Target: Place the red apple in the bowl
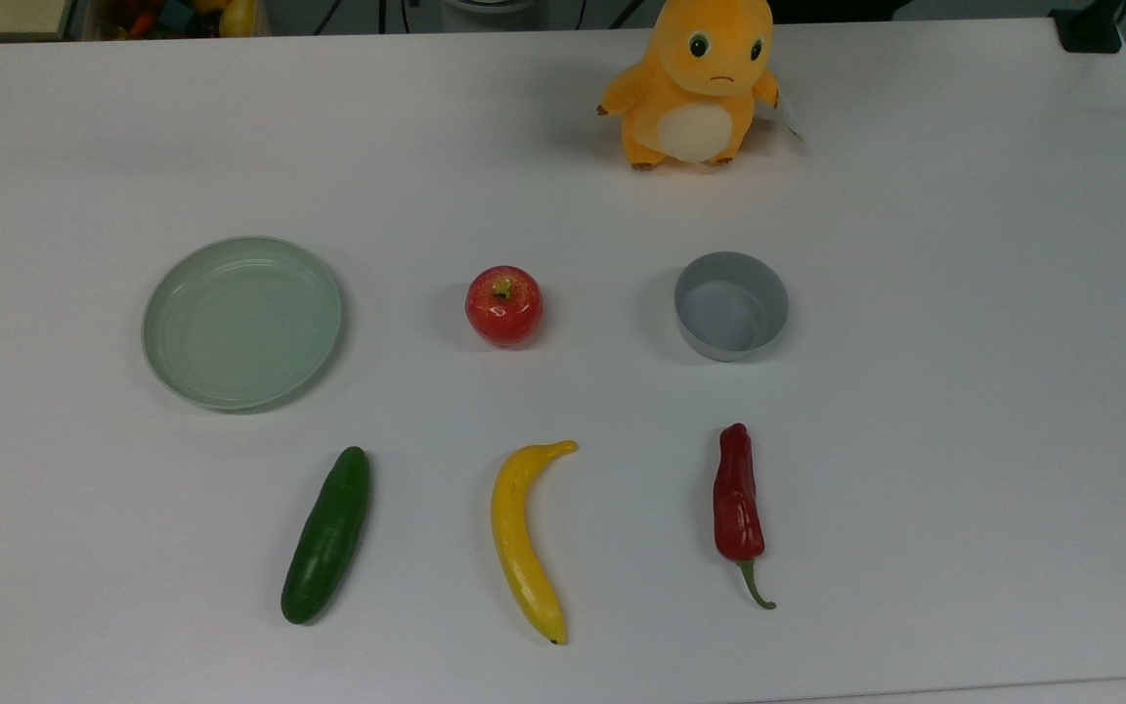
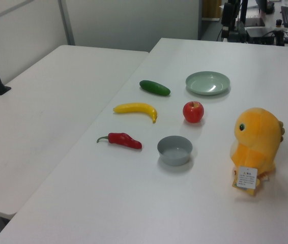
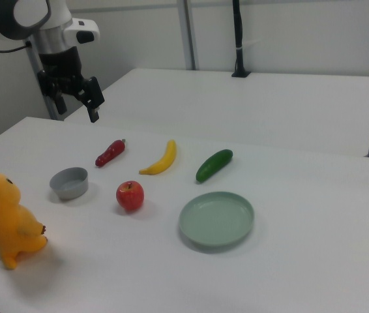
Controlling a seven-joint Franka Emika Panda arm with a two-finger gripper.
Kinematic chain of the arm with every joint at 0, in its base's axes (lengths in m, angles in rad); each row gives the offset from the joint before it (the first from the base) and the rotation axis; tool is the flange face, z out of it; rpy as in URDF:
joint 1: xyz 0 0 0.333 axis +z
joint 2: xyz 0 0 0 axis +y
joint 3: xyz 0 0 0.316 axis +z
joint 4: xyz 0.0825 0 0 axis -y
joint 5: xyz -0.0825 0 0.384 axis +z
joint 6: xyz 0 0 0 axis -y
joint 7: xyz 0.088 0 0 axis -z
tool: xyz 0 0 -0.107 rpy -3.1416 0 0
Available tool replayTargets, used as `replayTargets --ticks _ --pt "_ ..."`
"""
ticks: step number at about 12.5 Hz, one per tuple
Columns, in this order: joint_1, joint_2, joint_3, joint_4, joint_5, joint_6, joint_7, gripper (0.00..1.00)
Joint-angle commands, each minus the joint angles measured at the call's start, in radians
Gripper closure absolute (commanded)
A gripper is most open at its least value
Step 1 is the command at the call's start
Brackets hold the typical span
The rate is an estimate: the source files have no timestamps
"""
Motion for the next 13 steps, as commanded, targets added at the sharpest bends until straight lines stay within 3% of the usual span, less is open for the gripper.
replayTargets --ticks 1,9,13 --pt "0.018 -0.014 -0.015 -0.008 -0.002 -0.01 -0.002 0.0" --pt "0.02 0.003 -0.014 -0.008 -0.002 -0.005 -0.005 0.0" --pt "0.014 0.045 -0.014 -0.009 -0.004 0.068 -0.005 0.0"
